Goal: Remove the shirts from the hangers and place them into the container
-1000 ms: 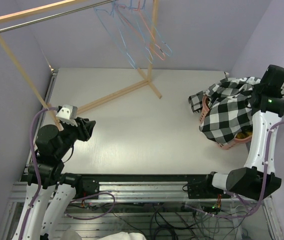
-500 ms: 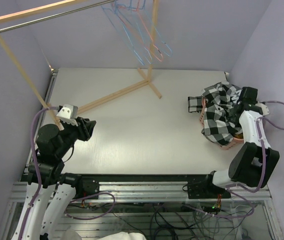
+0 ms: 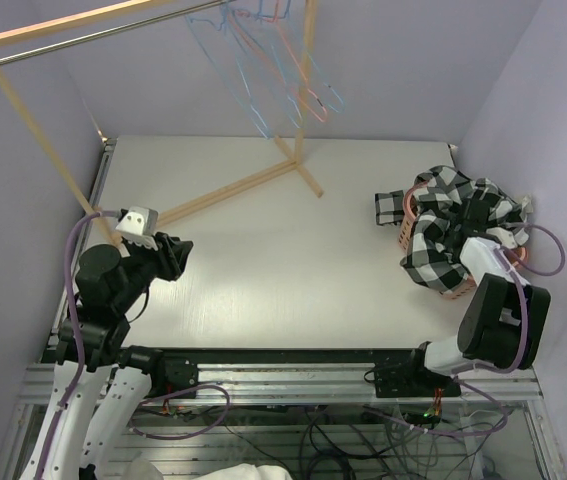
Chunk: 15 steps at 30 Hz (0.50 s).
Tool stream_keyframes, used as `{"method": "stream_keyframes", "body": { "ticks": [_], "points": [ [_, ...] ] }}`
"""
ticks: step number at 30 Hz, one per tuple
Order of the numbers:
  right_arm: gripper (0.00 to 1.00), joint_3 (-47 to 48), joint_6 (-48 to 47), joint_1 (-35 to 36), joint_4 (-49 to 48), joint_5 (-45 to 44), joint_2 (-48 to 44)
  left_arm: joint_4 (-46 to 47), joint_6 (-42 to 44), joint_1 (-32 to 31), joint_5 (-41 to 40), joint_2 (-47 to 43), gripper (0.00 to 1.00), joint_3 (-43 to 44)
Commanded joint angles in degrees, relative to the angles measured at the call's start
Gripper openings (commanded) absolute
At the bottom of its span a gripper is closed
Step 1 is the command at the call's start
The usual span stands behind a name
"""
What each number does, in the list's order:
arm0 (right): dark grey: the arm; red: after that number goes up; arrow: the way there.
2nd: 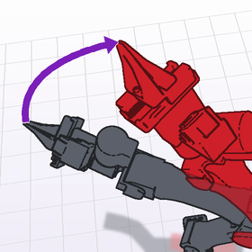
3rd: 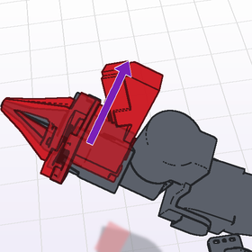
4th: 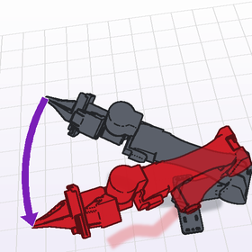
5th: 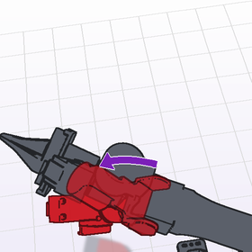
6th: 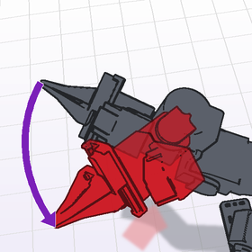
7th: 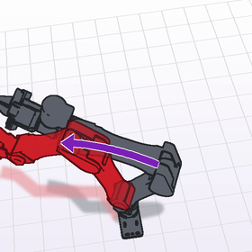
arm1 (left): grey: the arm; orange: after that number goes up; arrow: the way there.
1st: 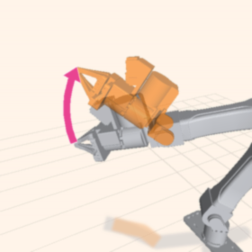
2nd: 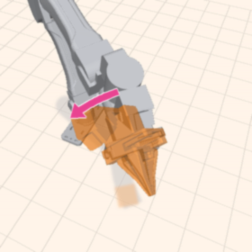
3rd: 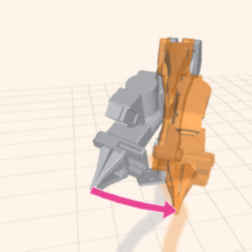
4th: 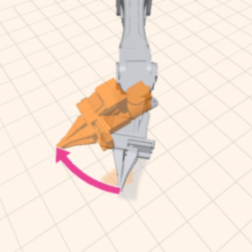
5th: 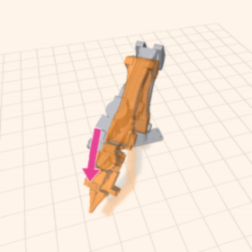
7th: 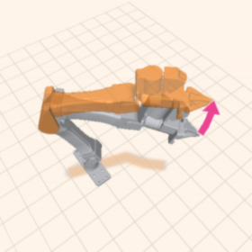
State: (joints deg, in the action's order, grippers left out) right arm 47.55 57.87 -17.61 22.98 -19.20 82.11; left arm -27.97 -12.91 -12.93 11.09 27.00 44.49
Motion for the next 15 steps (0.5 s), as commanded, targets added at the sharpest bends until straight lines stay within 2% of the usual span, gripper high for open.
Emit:
{"method": "stream_keyframes", "body": {
  "ticks": [1,9,15],
  "points": [
    [0.0,-2.8,-2.5,2.4,3.0,-2.2,6.5,0.4,-0.6,-0.4,-1.1,0.5,0.46,-0.4],
    [0.0,-4.1,-6.6,5.7,-0.8,-2.8,8.2,0.5,-0.5,-0.4,-0.6,1.5,0.47,-0.4],
    [0.0,-7.1,-12.8,11.7,-7.4,3.0,5.6,2.3,-0.9,-0.4,5.2,2.8,0.55,-0.8]
  ]
}}
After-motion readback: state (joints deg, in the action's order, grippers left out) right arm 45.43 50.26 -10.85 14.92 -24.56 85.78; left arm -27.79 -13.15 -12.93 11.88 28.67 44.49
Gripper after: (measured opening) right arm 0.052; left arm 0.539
